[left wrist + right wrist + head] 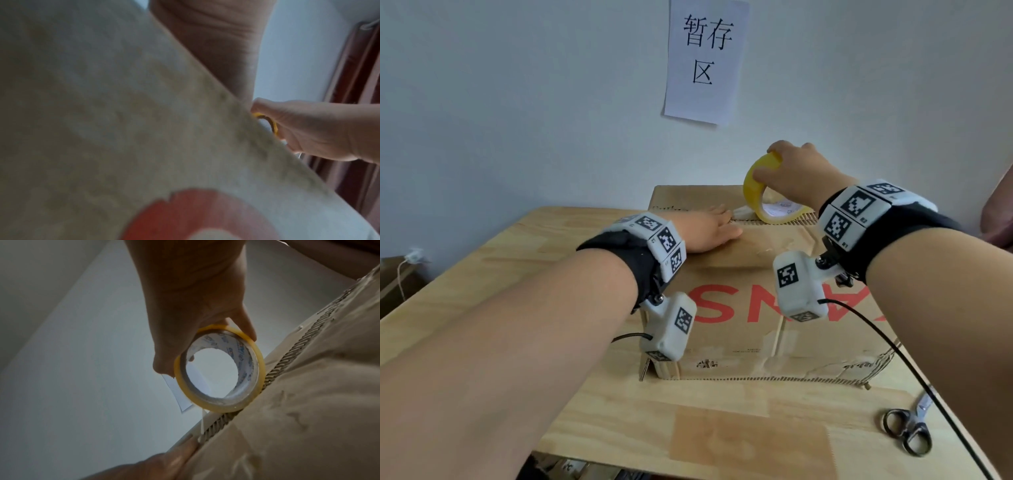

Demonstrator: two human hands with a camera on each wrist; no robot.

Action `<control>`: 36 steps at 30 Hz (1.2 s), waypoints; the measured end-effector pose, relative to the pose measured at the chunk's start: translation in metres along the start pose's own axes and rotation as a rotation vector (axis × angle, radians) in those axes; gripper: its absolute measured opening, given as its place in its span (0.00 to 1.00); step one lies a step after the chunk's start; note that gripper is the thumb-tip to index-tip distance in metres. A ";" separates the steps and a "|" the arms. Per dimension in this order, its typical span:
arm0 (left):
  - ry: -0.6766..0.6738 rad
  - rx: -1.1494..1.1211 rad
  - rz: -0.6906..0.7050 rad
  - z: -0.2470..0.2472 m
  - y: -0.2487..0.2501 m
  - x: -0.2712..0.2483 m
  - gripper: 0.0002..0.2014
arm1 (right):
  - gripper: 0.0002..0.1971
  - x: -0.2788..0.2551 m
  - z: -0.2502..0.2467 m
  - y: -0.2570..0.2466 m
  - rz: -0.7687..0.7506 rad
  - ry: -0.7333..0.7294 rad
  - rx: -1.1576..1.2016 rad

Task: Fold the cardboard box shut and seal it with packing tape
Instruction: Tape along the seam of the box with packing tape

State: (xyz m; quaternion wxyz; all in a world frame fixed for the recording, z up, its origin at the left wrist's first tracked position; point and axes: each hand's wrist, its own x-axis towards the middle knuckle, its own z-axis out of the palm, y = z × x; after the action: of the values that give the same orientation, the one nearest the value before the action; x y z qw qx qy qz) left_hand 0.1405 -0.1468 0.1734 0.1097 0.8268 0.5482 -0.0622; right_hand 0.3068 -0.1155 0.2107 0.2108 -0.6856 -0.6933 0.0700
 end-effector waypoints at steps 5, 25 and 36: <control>0.124 -0.066 -0.054 -0.005 -0.040 -0.015 0.25 | 0.28 0.000 0.000 0.000 0.020 -0.005 0.023; 0.258 -0.089 -0.008 0.006 -0.007 0.015 0.19 | 0.43 -0.005 0.000 0.016 -0.070 0.100 0.155; 0.104 -0.013 -0.042 0.008 0.006 0.019 0.29 | 0.48 -0.020 0.002 0.079 0.271 0.102 -0.034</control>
State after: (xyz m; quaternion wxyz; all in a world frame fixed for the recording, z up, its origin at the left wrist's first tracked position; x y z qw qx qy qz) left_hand 0.1537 -0.1343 0.1617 0.0852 0.8163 0.5710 -0.0178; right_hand 0.3788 -0.1313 0.1747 0.2228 -0.7790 -0.5839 0.0513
